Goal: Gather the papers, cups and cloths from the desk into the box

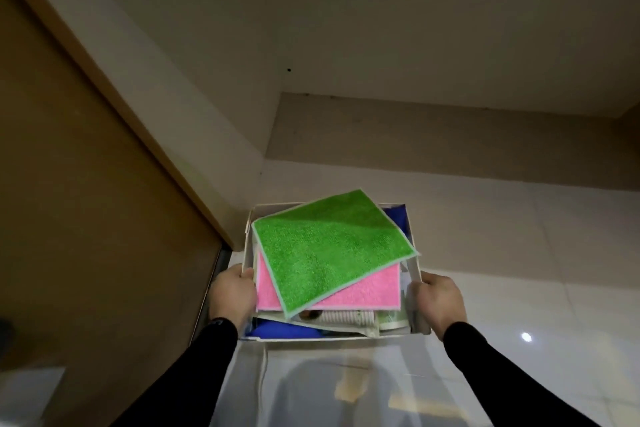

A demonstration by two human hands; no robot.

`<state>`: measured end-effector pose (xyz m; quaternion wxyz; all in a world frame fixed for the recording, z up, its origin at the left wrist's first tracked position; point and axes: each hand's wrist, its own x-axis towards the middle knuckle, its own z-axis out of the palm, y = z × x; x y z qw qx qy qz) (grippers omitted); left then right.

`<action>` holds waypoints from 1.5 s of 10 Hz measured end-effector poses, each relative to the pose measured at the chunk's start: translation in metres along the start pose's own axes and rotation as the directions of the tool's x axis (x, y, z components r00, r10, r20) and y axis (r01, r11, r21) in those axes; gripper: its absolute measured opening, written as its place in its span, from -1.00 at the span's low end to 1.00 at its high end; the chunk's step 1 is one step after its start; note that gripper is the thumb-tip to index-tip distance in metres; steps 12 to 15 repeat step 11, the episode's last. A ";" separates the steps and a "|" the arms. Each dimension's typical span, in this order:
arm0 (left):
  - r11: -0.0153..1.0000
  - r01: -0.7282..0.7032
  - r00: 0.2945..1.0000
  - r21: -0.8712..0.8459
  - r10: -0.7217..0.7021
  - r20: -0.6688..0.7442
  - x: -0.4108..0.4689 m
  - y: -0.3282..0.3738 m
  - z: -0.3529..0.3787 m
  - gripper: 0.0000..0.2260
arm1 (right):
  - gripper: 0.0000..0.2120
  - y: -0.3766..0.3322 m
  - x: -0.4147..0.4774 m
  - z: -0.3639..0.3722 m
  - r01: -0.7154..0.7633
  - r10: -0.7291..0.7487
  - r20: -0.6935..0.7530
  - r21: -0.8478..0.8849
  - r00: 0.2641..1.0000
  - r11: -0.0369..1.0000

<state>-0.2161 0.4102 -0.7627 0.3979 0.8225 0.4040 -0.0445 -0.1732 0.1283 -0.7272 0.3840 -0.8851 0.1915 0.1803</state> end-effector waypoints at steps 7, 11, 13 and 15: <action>0.942 0.050 0.999 -0.331 -0.044 0.027 0.044 -0.016 0.042 -0.67 | -0.76 -0.003 0.051 0.060 -0.254 0.251 0.084 0.557 0.964 0.790; 0.980 -0.121 0.992 -0.159 0.113 -0.060 0.041 0.023 0.026 -0.70 | -0.44 -0.047 0.069 0.032 -0.067 0.073 -0.008 0.311 0.997 0.948; 0.980 -0.121 0.992 -0.159 0.113 -0.060 0.041 0.023 0.026 -0.70 | -0.44 -0.047 0.069 0.032 -0.067 0.073 -0.008 0.311 0.997 0.948; 0.980 -0.121 0.992 -0.159 0.113 -0.060 0.041 0.023 0.026 -0.70 | -0.44 -0.047 0.069 0.032 -0.067 0.073 -0.008 0.311 0.997 0.948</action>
